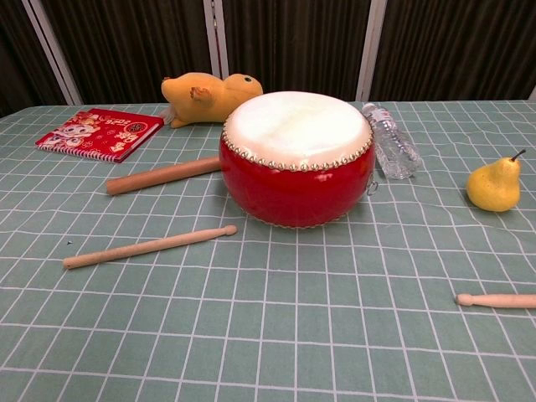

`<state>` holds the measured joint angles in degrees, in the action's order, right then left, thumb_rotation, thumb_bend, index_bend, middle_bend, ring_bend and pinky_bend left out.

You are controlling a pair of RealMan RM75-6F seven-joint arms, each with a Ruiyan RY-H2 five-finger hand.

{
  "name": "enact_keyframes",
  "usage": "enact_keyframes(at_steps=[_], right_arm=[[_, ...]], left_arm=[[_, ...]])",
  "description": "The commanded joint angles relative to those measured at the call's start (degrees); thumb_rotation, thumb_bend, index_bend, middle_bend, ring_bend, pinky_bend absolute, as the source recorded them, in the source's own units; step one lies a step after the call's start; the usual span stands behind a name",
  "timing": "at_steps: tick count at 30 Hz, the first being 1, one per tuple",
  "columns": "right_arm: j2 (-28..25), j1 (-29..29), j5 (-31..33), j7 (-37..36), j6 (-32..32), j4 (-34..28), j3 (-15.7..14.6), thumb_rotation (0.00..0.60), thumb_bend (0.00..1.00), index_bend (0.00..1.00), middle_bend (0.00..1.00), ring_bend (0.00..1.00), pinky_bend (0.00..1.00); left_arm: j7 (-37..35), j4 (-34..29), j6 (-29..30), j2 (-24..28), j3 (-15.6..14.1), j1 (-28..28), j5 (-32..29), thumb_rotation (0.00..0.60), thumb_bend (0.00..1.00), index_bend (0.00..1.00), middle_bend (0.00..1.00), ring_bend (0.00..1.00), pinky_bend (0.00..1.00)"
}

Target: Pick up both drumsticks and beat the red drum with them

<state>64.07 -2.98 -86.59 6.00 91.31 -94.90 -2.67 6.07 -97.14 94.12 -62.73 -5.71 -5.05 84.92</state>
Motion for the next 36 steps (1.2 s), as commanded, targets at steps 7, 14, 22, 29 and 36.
enact_keyframes(at_steps=[7,14,22,29,36], right_arm=[[-0.13,0.25,-0.1,0.89,-1.17,-0.81,0.64,0.6,0.27,0.0,0.0,0.0,0.01],[-0.35,0.2,0.6,1.06,-2.64,-1.94,1.25,0.6,0.27,0.0,0.0,0.0,0.01],[-0.67,0.39,0.47,1.79,-3.81,-2.48,1.29,0.6,0.27,0.0,0.0,0.0,0.01],[-0.98,0.67,0.38,0.96,-4.28,-2.41,1.51,0.6,0.27,0.0,0.0,0.0,0.01],[-1.33,1.02,-0.04,0.22,-4.35,-2.46,1.63,0.6,0.27,0.0,0.0,0.0,0.01]], left_arm=[[0.59,-1.08,-1.5,0.51,0.89,0.73,-0.12,0.6,0.0,0.0,0.08,0.06,0.11],[5.12,-5.05,-7.4,0.32,3.06,-1.96,-3.13,0.6,0.1,0.13,0.74,0.76,0.86],[15.67,-9.9,-16.51,-5.32,10.74,-9.16,-16.4,0.6,0.16,0.46,1.0,1.0,1.0],[27.25,-10.31,-21.47,-12.93,17.25,-17.07,-32.87,0.6,0.21,0.49,1.0,1.0,1.0],[36.69,-8.31,-20.58,-20.96,19.23,-23.01,-43.15,0.6,0.21,0.47,1.0,1.0,1.0]])
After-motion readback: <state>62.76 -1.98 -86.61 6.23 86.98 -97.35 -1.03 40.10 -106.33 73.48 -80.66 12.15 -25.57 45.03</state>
